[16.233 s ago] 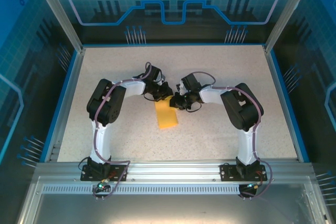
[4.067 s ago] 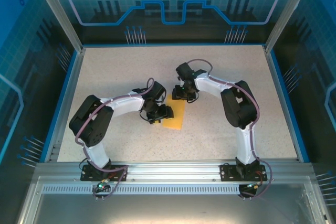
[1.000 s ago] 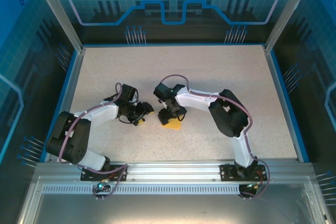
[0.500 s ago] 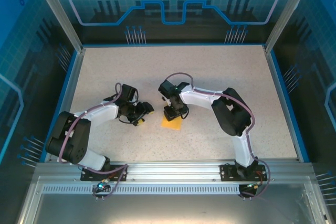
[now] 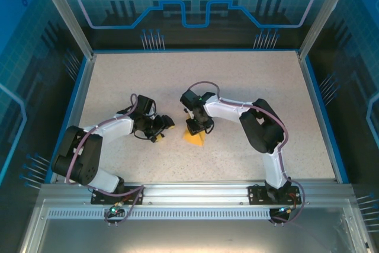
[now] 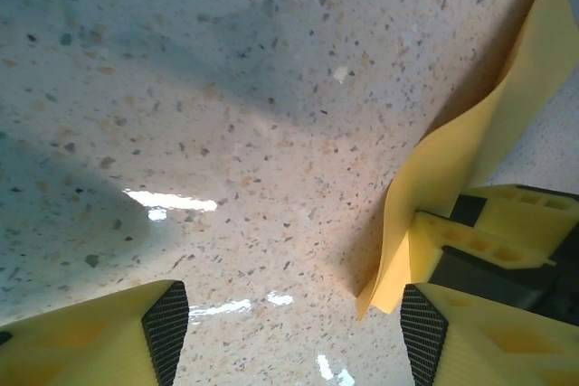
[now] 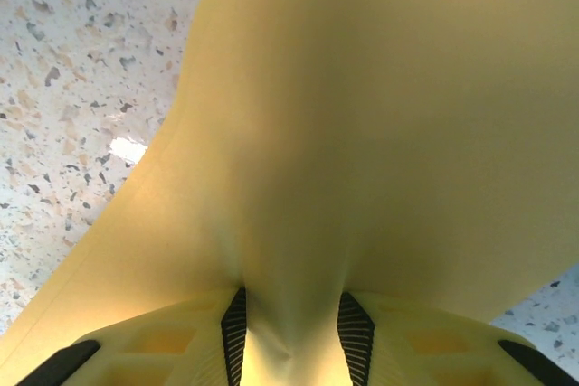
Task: Fold a paper plane with a square sheet of paper (pick it up from the middle)
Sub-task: Fold the triangle a second time at the center of the table.
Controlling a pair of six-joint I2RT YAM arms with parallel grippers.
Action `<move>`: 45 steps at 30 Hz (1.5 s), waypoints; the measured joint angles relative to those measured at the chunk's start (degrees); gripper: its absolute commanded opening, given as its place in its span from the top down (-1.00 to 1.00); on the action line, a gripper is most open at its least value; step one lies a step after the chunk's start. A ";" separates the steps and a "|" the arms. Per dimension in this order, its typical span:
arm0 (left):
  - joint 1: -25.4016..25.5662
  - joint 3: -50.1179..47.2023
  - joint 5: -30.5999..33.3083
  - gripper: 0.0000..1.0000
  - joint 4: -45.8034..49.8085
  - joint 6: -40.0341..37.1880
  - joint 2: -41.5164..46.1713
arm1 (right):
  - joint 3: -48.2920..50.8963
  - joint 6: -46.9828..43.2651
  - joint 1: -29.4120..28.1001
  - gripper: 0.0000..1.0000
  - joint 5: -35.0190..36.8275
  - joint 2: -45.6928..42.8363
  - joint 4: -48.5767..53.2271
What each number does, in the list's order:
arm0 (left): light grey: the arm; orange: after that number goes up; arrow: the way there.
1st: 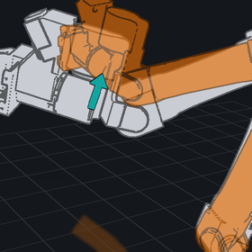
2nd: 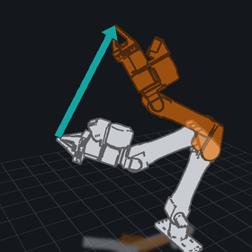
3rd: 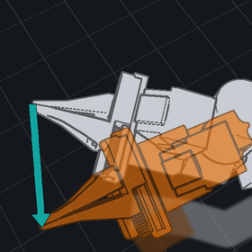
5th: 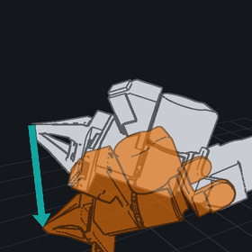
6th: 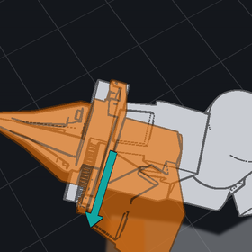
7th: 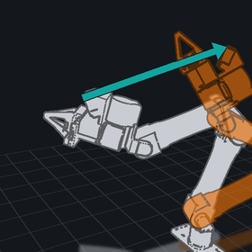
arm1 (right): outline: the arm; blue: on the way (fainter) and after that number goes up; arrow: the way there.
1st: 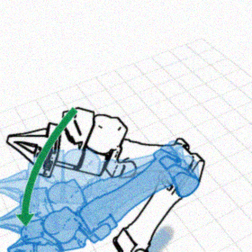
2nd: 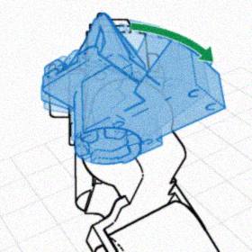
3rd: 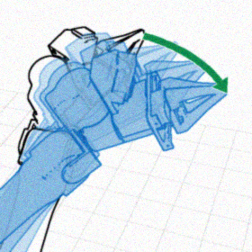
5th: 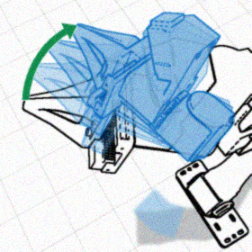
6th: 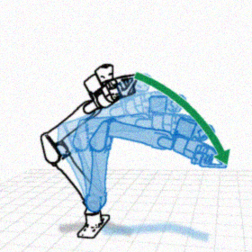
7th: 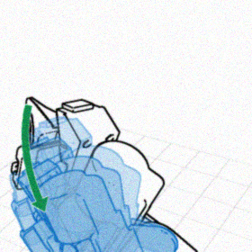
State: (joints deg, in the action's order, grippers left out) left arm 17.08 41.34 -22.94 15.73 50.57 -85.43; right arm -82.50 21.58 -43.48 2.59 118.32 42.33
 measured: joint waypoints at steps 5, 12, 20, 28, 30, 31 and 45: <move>1.62 0.04 -3.06 -0.27 -1.95 -1.11 -0.76 | 2.45 0.02 1.84 0.25 -3.91 -1.09 -2.80; 2.78 0.02 -7.58 -0.21 -5.92 -1.36 -1.88 | 5.73 -0.02 4.92 0.23 -11.30 -2.36 -6.93; 3.98 0.15 -10.16 -0.19 -8.61 -1.40 -2.58 | 7.45 -0.04 6.32 0.26 -18.47 -2.32 -12.39; 4.70 1.57 -7.17 -0.15 -4.20 -2.93 -4.22 | 7.63 -0.04 6.40 0.20 -19.39 -2.78 -13.00; 4.68 2.38 -5.18 -0.15 -2.21 -3.41 -4.22 | 7.50 -0.02 6.38 0.16 -19.45 -3.06 -12.81; 4.68 2.54 -4.48 -0.16 -1.75 -3.67 -4.22 | 7.37 0.00 6.34 0.14 -19.50 -3.21 -12.68; 5.29 2.84 -2.23 -0.22 1.01 -4.15 -4.22 | -4.59 3.28 6.19 0.00 -2.91 -1.97 -7.15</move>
State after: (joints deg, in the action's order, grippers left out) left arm 22.37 44.18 -25.17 16.73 46.41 -89.65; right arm -87.09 24.86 -37.30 -0.32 116.36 35.18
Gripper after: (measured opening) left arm 0.610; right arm 0.497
